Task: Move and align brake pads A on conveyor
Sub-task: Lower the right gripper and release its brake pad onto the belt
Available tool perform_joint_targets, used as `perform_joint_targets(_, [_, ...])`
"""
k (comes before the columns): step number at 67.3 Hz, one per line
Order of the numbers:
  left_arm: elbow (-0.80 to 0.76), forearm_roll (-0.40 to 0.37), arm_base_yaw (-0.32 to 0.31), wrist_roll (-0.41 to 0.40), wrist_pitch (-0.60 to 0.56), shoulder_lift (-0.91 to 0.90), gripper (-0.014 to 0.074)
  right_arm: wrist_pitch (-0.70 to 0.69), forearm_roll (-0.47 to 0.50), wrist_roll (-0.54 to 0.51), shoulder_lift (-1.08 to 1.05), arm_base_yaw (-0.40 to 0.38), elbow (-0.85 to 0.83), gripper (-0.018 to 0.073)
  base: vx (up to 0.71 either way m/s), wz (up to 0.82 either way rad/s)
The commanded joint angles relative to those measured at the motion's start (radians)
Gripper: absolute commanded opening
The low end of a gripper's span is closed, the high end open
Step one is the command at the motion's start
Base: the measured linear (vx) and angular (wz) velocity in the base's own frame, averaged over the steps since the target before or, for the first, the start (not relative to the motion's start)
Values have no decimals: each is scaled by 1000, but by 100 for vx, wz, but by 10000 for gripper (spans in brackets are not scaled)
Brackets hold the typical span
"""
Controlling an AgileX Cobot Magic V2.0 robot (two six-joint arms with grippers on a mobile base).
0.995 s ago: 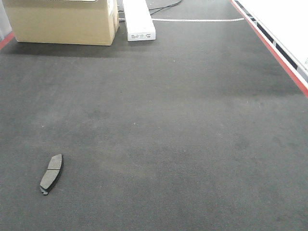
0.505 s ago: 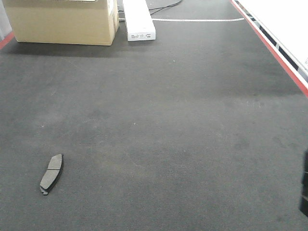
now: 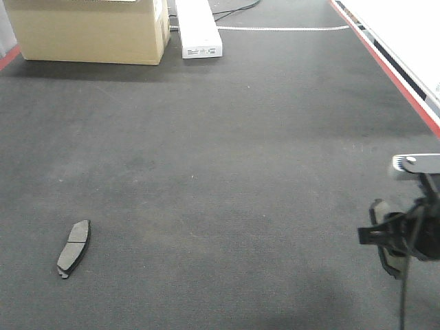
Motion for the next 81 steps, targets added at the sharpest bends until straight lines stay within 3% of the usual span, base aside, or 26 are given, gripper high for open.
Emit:
perform_joint_targets(1, [-22, 2, -6, 0, -80, 14, 443, -56, 0, -50, 66, -5, -77, 23, 0, 0])
perform_joint_targets(36, [-22, 2, -6, 0, -80, 14, 443, 38, 1, -86, 423, -5, -299, 88, 0, 0])
perform_joint_targets(44, [-22, 2, -6, 0, -80, 14, 443, 67, 0, -86, 470, -5, -327, 158, 0, 0])
perform_joint_targets(64, [-22, 2, -6, 0, -80, 14, 443, 47, -2, -78, 476, -5, -329, 445, 0, 0])
perform_joint_targets(81, [-22, 2, -6, 0, -80, 14, 443, 81, -1, -77, 298, -5, -325, 484, 0, 0])
